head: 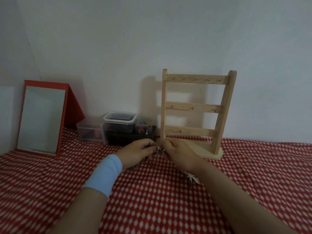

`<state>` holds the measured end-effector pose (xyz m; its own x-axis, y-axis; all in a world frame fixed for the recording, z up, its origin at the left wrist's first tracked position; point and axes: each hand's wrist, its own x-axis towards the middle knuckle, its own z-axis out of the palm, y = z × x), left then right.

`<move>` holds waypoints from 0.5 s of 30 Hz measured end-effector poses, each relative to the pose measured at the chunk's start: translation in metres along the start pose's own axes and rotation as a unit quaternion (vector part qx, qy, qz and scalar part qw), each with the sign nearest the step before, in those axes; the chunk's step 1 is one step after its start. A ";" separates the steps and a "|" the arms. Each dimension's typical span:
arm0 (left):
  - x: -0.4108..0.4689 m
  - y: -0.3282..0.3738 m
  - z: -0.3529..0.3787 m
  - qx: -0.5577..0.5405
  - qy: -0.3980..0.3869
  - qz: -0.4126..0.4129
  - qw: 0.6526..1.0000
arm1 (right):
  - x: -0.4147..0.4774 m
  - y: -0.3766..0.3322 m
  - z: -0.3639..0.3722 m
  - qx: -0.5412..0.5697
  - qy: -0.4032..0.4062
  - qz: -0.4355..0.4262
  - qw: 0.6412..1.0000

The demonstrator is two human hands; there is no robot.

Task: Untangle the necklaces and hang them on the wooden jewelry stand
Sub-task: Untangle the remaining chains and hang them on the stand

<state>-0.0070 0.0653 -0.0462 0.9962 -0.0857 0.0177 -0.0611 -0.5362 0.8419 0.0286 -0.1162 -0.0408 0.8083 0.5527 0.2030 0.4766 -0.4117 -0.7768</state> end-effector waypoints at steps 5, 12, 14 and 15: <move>0.000 0.002 -0.001 -0.013 0.039 0.027 0.999 | -0.006 -0.004 -0.003 0.162 0.007 0.072 0.984; -0.002 0.009 -0.002 -0.072 0.077 0.077 0.991 | 0.001 0.002 0.002 0.248 0.008 0.119 0.961; -0.003 0.009 -0.004 -0.090 0.050 0.063 0.993 | 0.003 0.005 0.004 0.288 0.002 0.131 0.949; -0.003 0.009 -0.005 -0.091 0.040 0.059 0.993 | 0.003 0.004 0.004 0.314 -0.004 0.136 0.940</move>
<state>-0.0104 0.0652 -0.0362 0.9849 -0.0674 0.1594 -0.1730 -0.3642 0.9151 0.0310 -0.1134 -0.0456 0.8672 0.4947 -0.0572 -0.0478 -0.0318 -0.9984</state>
